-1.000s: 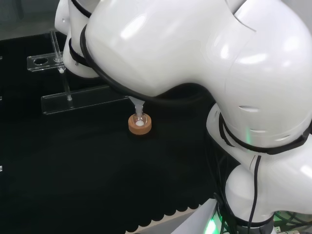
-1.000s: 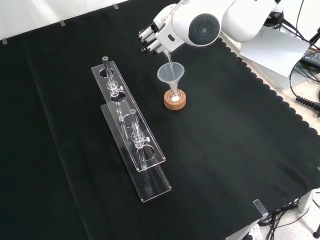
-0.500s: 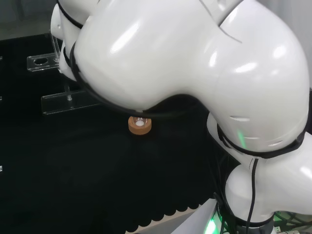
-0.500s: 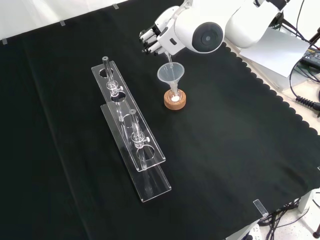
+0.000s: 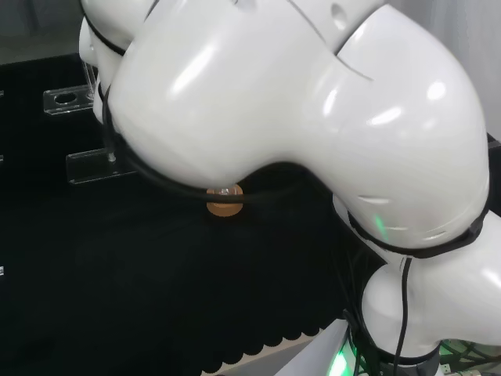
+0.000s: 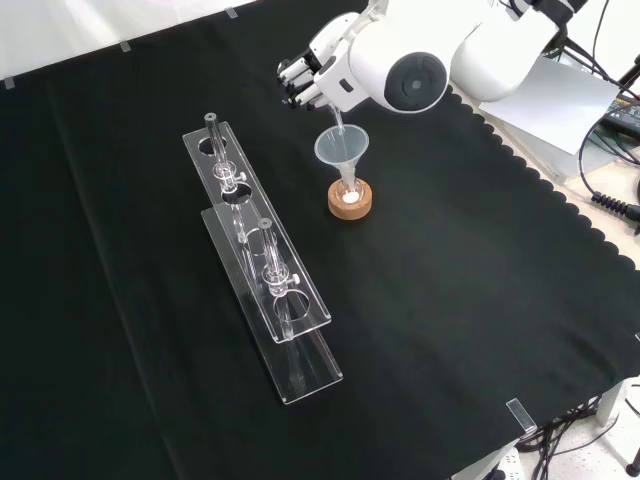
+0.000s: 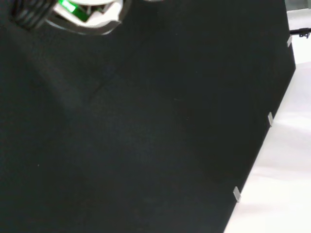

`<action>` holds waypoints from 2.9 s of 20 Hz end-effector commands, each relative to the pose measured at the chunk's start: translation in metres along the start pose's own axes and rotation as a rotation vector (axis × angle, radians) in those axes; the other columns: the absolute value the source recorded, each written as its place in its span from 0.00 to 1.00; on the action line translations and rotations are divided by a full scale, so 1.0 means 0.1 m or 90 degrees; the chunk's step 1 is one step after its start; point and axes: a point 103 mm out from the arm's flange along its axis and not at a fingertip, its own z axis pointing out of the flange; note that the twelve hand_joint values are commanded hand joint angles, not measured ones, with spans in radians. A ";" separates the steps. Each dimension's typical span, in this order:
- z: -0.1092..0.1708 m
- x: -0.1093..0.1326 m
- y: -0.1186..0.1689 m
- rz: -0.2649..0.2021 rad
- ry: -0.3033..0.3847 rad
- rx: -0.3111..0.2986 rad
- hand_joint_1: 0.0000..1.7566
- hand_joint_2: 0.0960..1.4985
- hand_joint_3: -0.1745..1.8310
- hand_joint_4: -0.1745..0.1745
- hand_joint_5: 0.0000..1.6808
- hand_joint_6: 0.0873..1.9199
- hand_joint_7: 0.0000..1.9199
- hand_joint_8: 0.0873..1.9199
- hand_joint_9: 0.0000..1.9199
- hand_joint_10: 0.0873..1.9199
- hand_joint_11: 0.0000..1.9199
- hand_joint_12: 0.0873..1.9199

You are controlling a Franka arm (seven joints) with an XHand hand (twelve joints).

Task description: Pour all the NaCl from the weighing funnel into the round-bottom flask.

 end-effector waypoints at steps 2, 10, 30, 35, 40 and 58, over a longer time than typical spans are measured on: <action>-0.07 0.01 -0.01 0.004 -0.017 0.001 0.63 0.41 0.44 1.00 0.71 0.41 0.22 0.30 0.39 0.22 0.28 0.62; -0.08 0.00 -0.02 0.004 -0.037 0.004 0.63 0.41 0.44 1.00 0.71 0.41 0.22 0.30 0.38 0.22 0.28 0.62; -0.23 0.01 0.00 0.008 -0.113 -0.006 0.63 0.41 0.44 1.00 0.71 0.41 0.22 0.30 0.38 0.22 0.27 0.62; -0.27 0.02 0.00 0.010 -0.128 -0.003 0.63 0.41 0.44 1.00 0.71 0.41 0.22 0.30 0.38 0.22 0.27 0.62; -0.26 0.01 0.01 0.011 -0.127 0.001 0.63 0.41 0.44 1.00 0.71 0.41 0.22 0.30 0.38 0.22 0.27 0.62; -0.07 -0.09 0.00 0.013 -0.054 -0.033 0.63 0.41 0.44 1.00 0.71 0.41 0.21 0.30 0.38 0.22 0.27 0.61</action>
